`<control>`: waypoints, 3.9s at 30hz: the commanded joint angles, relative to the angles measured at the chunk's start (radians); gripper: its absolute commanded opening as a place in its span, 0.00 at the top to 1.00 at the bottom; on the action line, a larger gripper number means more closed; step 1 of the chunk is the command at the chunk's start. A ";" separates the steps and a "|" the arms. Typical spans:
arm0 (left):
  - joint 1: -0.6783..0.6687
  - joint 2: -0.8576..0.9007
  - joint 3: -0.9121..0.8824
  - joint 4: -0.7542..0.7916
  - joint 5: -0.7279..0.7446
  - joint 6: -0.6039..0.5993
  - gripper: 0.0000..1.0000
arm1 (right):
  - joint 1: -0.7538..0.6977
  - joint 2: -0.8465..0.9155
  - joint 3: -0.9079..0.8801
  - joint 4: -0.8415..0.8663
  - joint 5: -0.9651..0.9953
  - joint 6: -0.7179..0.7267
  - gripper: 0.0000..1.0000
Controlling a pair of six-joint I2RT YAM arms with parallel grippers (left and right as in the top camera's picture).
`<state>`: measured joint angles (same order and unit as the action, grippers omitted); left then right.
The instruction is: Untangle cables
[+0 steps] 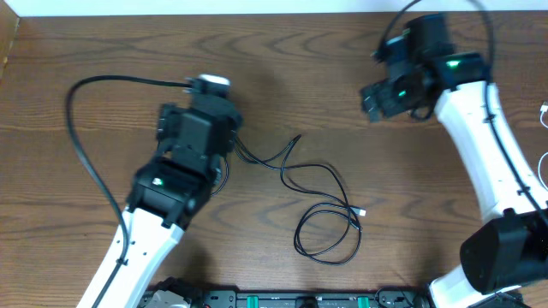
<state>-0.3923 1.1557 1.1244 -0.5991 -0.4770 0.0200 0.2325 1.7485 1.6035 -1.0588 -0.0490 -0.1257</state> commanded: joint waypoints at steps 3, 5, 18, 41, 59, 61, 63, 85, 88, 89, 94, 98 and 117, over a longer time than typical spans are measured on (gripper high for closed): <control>0.154 -0.001 0.020 -0.022 0.083 -0.112 0.19 | 0.155 -0.002 -0.072 -0.053 0.142 0.103 0.01; 0.182 -0.001 0.020 -0.043 0.089 -0.112 0.21 | 0.199 -0.002 -0.108 -0.049 0.148 0.096 0.01; 0.195 -0.001 0.021 -0.048 0.112 -0.112 0.21 | 0.291 -0.002 -0.492 0.195 0.031 0.149 0.01; 0.195 -0.001 0.020 -0.048 0.112 -0.112 0.21 | 0.322 -0.043 -0.369 0.269 0.020 0.203 0.99; 0.195 0.000 0.020 -0.048 0.170 -0.112 0.21 | 0.318 -0.098 0.747 0.076 -0.025 0.094 0.99; 0.195 0.000 0.020 -0.047 0.194 -0.112 0.21 | 0.319 -0.097 0.815 0.076 -0.094 0.094 0.99; 0.195 0.000 0.020 -0.044 0.233 -0.112 0.21 | 0.319 -0.097 0.857 0.076 -0.154 0.094 0.99; 0.195 0.000 0.020 -0.025 0.447 -0.107 0.21 | 0.318 -0.242 0.910 0.143 0.146 -0.025 0.99; 0.195 0.000 0.020 -0.025 0.447 -0.107 0.21 | 0.314 -0.244 0.909 0.089 0.396 -0.038 0.99; 0.195 0.000 0.020 -0.024 0.447 -0.107 0.21 | 0.309 -0.239 0.909 0.065 0.456 -0.053 0.99; 0.195 0.000 0.020 -0.024 0.447 -0.104 0.20 | 0.236 -0.201 0.909 -0.052 0.711 -0.063 0.99; 0.195 0.000 0.019 -0.026 0.447 -0.073 0.10 | 0.094 -0.153 0.908 -0.106 0.768 -0.061 0.99; 0.195 0.000 0.016 -0.058 0.447 -0.058 0.09 | -0.782 0.113 0.859 0.058 0.176 0.085 0.99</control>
<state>-0.2008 1.1557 1.1244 -0.6495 -0.0311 -0.0513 -0.4751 1.7996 2.4783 -1.0039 0.2928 -0.0887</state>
